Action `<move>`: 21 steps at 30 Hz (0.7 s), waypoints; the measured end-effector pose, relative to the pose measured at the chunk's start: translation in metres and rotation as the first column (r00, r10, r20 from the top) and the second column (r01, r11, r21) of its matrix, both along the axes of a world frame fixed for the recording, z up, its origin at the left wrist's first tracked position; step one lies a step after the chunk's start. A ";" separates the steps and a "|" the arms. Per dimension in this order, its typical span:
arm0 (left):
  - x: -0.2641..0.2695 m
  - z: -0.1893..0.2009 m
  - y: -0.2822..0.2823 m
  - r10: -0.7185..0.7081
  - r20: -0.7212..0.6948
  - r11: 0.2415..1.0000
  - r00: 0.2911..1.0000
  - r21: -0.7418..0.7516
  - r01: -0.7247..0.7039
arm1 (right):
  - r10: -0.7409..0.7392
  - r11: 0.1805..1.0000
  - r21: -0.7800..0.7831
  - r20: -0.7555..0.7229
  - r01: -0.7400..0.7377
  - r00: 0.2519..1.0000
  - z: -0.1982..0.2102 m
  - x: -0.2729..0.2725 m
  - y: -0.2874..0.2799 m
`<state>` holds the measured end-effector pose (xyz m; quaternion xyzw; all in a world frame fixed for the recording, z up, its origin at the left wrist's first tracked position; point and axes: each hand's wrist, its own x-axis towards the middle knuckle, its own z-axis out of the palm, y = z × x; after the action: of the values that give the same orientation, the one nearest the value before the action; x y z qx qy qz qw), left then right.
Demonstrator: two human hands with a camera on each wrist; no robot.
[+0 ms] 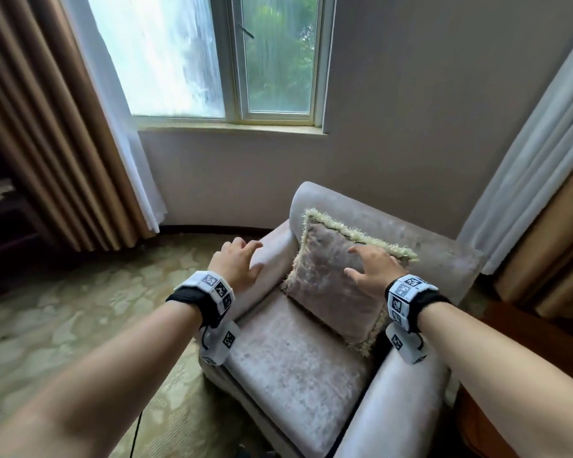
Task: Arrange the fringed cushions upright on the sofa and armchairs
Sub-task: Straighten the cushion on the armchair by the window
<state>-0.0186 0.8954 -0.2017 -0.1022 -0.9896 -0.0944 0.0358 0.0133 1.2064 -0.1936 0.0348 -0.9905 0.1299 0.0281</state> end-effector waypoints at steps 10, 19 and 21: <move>-0.191 -0.076 0.023 -0.137 0.127 0.990 0.982 -0.021 0.141 | -0.136 0.991 0.030 0.095 0.134 0.986 -0.070 -0.155 0.016; -0.364 -0.153 0.071 -0.441 0.252 0.884 0.861 -0.045 0.466 | -0.488 0.866 0.040 0.286 0.498 0.825 -0.134 -0.236 0.050; -0.392 -0.179 0.086 -0.462 0.265 0.875 0.846 -0.021 0.484 | -0.525 0.843 0.070 0.321 0.533 0.788 -0.149 -0.256 0.067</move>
<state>-0.4102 0.9812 -0.3806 -0.3317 -0.9332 -0.0693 -0.1192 -0.2428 1.2738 -0.3426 -0.2659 -0.9494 0.1328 -0.1014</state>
